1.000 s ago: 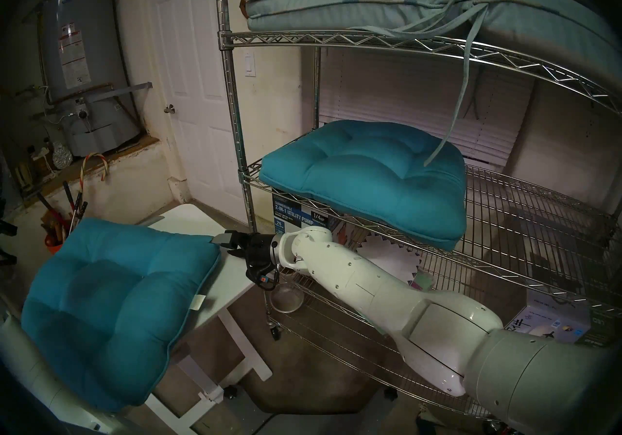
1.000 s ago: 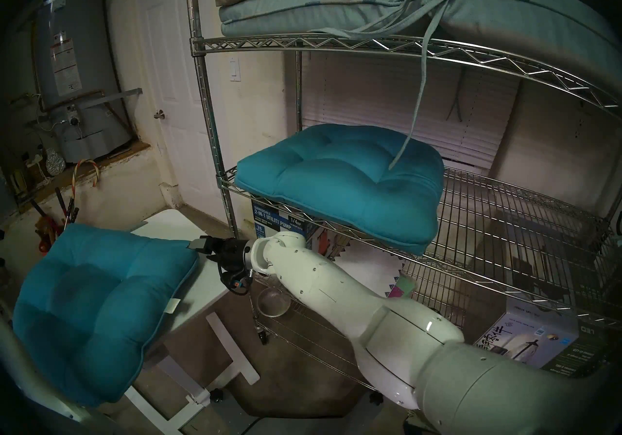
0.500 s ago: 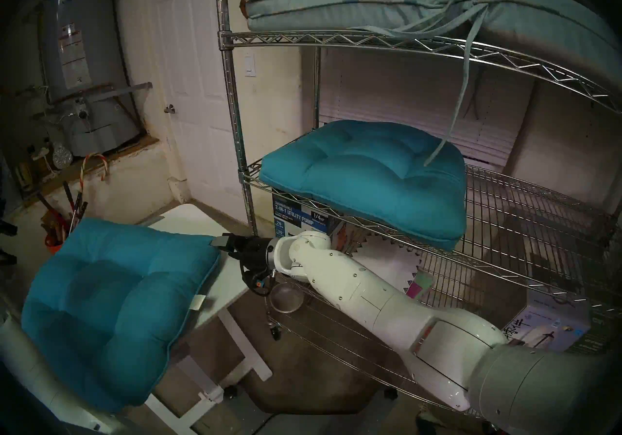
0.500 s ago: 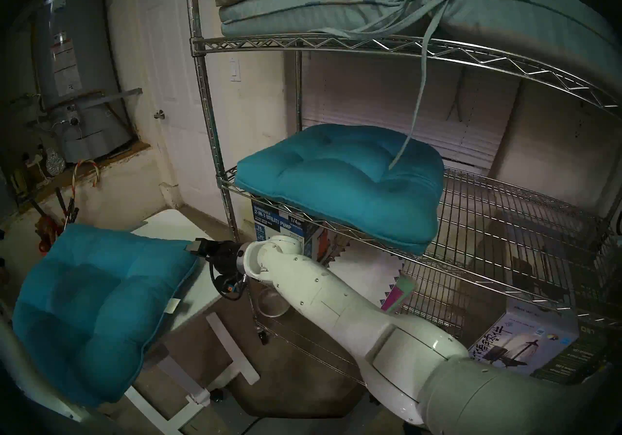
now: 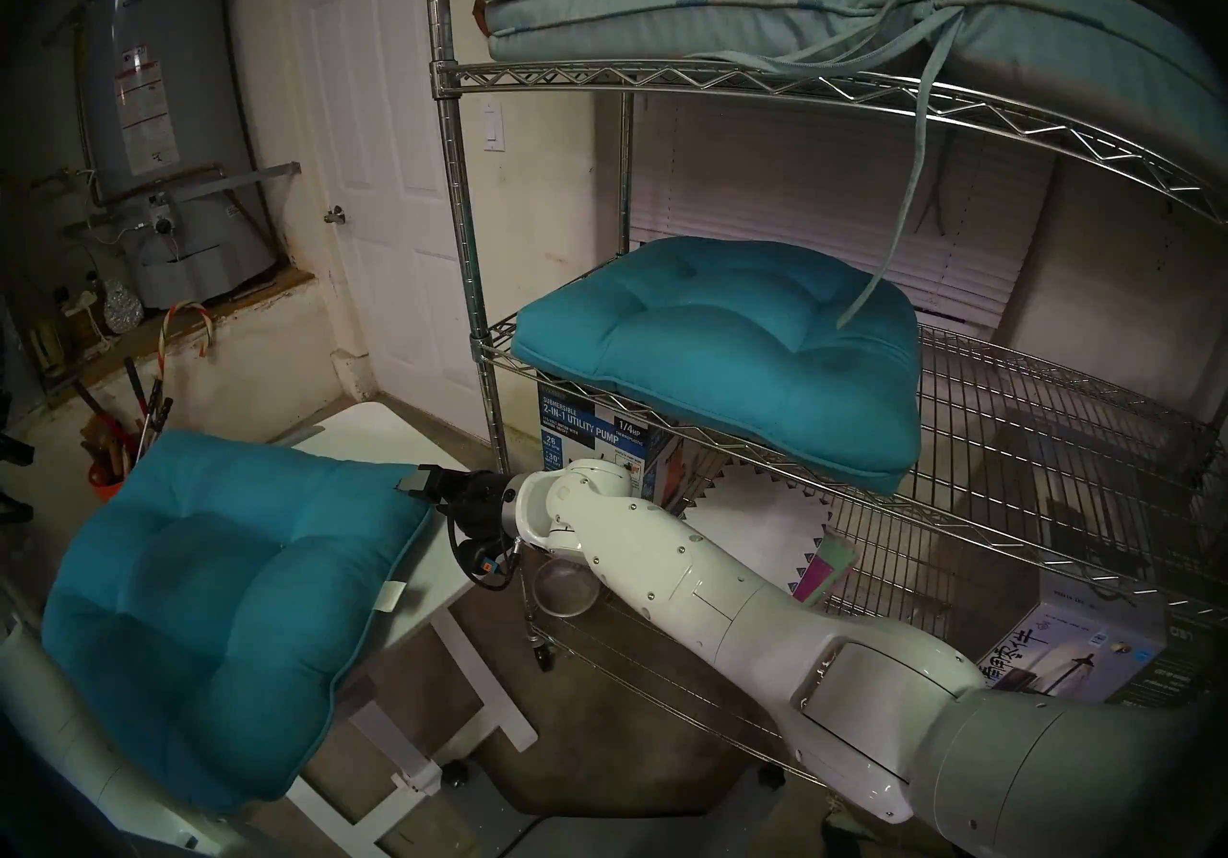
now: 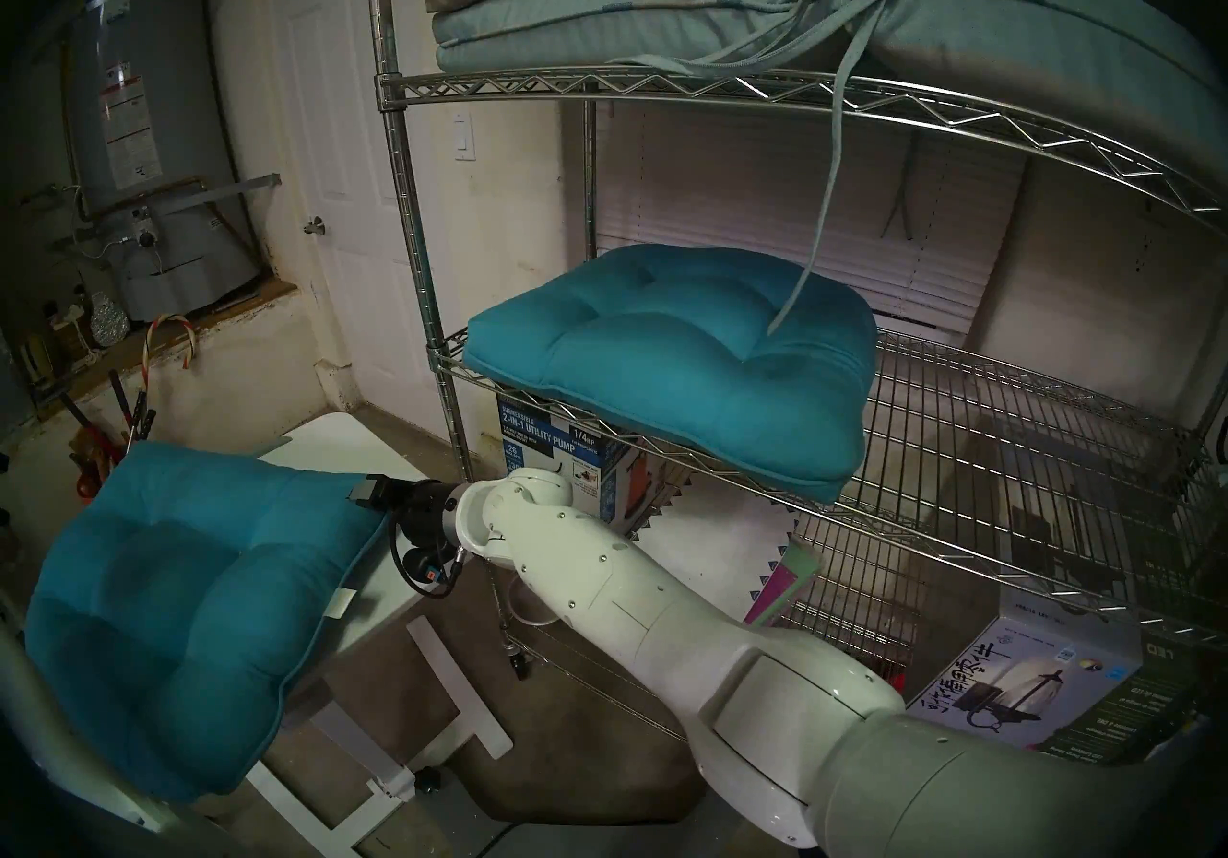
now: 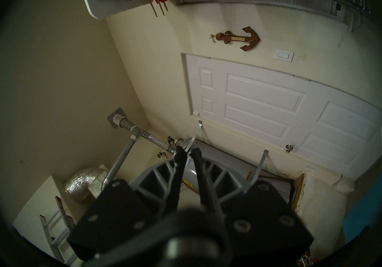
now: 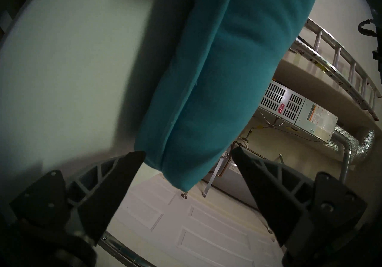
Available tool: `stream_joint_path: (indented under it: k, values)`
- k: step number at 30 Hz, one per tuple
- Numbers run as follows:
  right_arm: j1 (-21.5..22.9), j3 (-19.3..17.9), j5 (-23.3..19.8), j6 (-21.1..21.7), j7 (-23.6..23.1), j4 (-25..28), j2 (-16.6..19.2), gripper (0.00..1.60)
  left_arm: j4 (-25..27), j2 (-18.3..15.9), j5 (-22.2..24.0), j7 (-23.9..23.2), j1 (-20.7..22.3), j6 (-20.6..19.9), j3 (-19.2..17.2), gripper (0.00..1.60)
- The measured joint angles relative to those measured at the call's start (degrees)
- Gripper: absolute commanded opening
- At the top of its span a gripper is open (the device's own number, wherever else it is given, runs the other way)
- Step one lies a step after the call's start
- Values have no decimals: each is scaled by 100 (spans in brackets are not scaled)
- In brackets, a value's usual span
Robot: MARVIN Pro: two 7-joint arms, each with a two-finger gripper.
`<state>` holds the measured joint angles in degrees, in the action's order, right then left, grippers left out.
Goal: Take cushion off the shelf
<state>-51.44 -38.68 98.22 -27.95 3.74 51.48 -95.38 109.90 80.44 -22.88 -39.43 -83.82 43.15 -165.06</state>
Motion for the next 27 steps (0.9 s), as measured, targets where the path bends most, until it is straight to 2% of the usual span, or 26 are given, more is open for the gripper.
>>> stream_joint_path:
  k: [8, 9, 10, 11, 27]
  values:
    - [75, 2, 0, 18, 56, -294, -184, 160, 0, 0, 0, 0, 0, 0, 0, 68]
    - [88, 2, 0, 18, 71, -329, -204, 75, 0, 0, 0, 0, 0, 0, 0, 68]
    - [95, 2, 0, 17, 81, -348, -216, 58, 0, 0, 0, 0, 0, 0, 0, 68]
    - [114, 2, 0, 15, 105, -391, -239, 0, 0, 0, 0, 0, 0, 0, 0, 68]
    - [323, 16, 3, -35, 406, -921, -459, 0, 0, 0, 0, 1, 0, 0, 0, 68]
